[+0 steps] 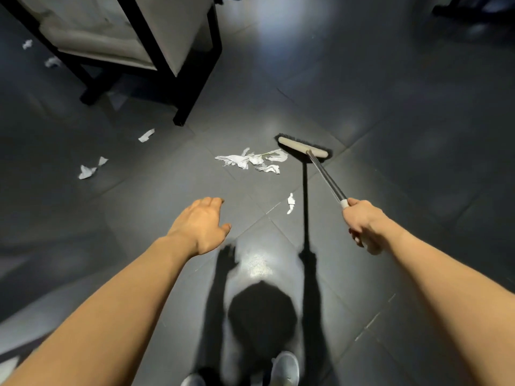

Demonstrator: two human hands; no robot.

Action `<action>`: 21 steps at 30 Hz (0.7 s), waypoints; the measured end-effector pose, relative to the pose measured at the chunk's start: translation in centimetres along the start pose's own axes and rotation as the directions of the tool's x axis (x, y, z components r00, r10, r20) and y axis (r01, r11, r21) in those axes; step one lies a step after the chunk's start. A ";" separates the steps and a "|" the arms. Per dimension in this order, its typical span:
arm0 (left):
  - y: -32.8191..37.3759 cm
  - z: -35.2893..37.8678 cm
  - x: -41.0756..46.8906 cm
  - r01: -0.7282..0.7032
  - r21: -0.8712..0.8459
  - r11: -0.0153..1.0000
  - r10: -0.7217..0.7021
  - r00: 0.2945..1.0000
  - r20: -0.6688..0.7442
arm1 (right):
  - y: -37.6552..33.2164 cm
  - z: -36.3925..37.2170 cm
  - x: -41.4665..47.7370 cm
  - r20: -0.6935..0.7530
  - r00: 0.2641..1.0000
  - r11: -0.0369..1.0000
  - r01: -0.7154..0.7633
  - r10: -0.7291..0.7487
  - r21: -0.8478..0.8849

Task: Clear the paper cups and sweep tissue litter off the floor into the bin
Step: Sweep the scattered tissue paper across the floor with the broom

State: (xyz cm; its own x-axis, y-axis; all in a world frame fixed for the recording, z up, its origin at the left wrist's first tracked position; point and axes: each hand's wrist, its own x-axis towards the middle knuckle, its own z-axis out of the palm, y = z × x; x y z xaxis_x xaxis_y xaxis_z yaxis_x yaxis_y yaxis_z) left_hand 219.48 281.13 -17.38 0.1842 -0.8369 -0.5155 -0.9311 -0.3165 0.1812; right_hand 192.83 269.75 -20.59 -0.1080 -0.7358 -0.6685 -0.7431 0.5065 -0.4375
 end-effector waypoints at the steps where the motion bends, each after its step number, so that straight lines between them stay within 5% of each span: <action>1: -0.7 0.4 -0.4 0.005 0.003 1.000 -0.005 1.000 -0.002 | 0.1 0.7 -0.1 0.031 0.999 1.000 -0.007 0.007 -0.011; 5: -4.1 1.8 -2.9 0.026 0.006 1.000 -0.026 1.000 0.000 | -0.6 4.9 -3.1 0.142 0.989 0.998 0.041 -0.034 -0.043; 11: -10.4 2.5 -7.7 0.036 0.023 0.999 -0.037 0.999 0.016 | -2.8 12.9 -10.7 0.233 0.972 0.989 -0.016 -0.020 0.150; 17: -15.0 1.6 -11.9 -0.046 0.053 0.998 0.045 0.999 0.020 | -3.1 18.2 -18.7 0.144 0.989 0.949 -0.031 -0.015 0.315; 21: -17.3 0.4 -13.2 -0.096 0.068 0.993 0.096 0.995 -0.002 | -2.4 19.8 -21.3 0.035 0.999 0.961 -0.026 0.017 0.276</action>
State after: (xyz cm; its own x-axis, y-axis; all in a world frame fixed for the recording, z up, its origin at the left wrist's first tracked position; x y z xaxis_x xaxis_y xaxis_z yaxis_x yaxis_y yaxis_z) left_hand 233.04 297.88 -14.05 0.0942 -0.8643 -0.4940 -0.9638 -0.2036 0.1724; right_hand 209.99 293.15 -17.19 -0.0976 -0.7111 -0.6963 -0.5288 0.6297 -0.5690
